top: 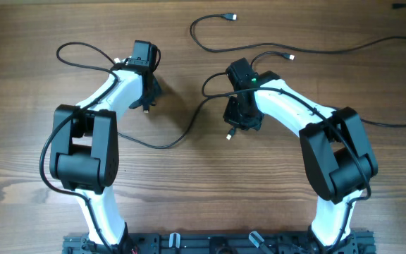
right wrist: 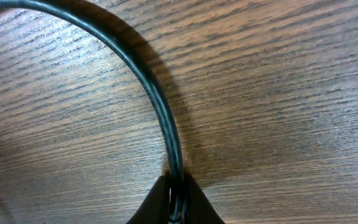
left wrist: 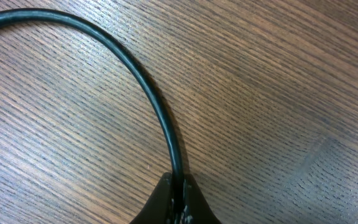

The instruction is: Untangle cables

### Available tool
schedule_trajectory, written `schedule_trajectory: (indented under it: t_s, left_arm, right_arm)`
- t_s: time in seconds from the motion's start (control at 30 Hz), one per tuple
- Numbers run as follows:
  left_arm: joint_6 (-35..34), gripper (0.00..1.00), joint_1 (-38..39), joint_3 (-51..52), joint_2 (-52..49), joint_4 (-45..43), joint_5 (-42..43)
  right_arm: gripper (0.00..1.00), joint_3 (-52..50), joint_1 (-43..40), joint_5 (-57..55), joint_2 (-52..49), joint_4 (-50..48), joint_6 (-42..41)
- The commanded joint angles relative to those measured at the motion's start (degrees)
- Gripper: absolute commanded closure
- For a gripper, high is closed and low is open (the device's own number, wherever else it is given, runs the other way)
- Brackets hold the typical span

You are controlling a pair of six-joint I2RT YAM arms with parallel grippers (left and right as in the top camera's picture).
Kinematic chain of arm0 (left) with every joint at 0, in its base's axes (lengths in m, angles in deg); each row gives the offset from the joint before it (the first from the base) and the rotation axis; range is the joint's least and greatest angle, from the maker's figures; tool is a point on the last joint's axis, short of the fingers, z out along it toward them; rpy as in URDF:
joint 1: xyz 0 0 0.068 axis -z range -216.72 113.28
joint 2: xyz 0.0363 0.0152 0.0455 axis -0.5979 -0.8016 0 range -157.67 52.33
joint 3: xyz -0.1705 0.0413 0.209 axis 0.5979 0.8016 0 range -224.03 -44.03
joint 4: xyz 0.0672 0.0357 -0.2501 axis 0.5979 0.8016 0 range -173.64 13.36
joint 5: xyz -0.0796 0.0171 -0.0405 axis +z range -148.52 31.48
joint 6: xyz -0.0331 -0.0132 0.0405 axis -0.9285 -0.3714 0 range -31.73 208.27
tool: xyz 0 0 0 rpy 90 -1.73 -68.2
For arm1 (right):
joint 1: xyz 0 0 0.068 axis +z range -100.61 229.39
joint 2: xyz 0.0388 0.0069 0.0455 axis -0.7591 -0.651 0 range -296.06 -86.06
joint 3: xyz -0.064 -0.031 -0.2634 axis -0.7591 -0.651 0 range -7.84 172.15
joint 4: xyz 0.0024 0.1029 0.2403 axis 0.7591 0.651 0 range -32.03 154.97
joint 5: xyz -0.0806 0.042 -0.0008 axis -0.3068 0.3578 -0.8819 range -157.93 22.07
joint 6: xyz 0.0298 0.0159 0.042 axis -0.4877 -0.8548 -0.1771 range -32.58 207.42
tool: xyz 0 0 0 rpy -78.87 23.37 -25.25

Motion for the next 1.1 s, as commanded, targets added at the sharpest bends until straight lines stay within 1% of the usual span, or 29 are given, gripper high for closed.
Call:
schedule_trajectory:
  t_s: [0.0, 0.03, 0.1, 0.17, 0.3, 0.4, 0.53, 0.63, 0.77, 0.87, 0.97, 1.07]
  left_arm:
    - [0.1, 0.96, 0.0, 0.2, -1.0, -0.1, -0.7]
    - [0.1, 0.96, 0.0, 0.2, -1.0, 0.0, -0.7]
    - [-0.2, 0.96, 0.0, 0.2, -1.0, 0.6, -0.7]
    - [-1.5, 0.96, 0.0, 0.2, -0.9, 1.2, -0.6]
    - [-7.2, 0.96, -0.4, 0.2, 0.7, 2.3, -0.3]
    - [-11.3, 0.96, -1.4, 0.2, 4.0, 2.8, -0.3]
    - [-14.5, 0.96, -3.2, 0.2, 9.8, 3.5, -0.3]
    - [-18.5, 0.96, -4.7, 0.2, 13.6, 4.4, -0.3]
    - [-24.7, 0.96, -7.1, 0.2, 17.4, 6.8, -0.3]
    - [-30.1, 0.96, -9.0, 0.2, 19.1, 10.2, -0.3]
    - [-36.1, 0.96, -10.3, 0.2, 19.6, 12.9, 2.2]
    - [-39.2, 0.96, -11.2, 0.2, 19.6, 13.2, 8.8]
  right_arm:
    - [0.9, -0.8, 0.2, -1.2, -0.8, 0.1, 0.8]
    - [0.91, -0.8, 0.2, -1.2, -0.8, 0.2, 0.9]
    - [0.96, -0.8, 0.2, -1.2, -0.8, 0.2, 2.2]
    - [0.96, -0.7, 0.1, -1.2, -0.7, 0.7, 2.2]
    - [0.96, -0.7, -2.0, -1.2, -0.1, 2.5, 2.3]
    - [0.96, -0.7, -4.5, -1.2, 1.5, 4.0, 2.5]
    - [0.96, -0.7, -8.8, -1.2, 6.0, 5.5, 5.4]
    - [0.96, -0.7, -11.5, -1.7, 9.9, 6.5, 6.7]
    - [0.96, -0.7, -15.0, -2.6, 15.0, 8.8, 6.8]
    - [0.96, -0.7, -18.4, -6.1, 18.7, 12.0, 6.8]
    - [0.96, -0.7, -21.7, -9.1, 21.0, 15.0, 6.8]
    - [0.96, -0.7, -25.7, -9.8, 22.1, 17.0, 8.6]
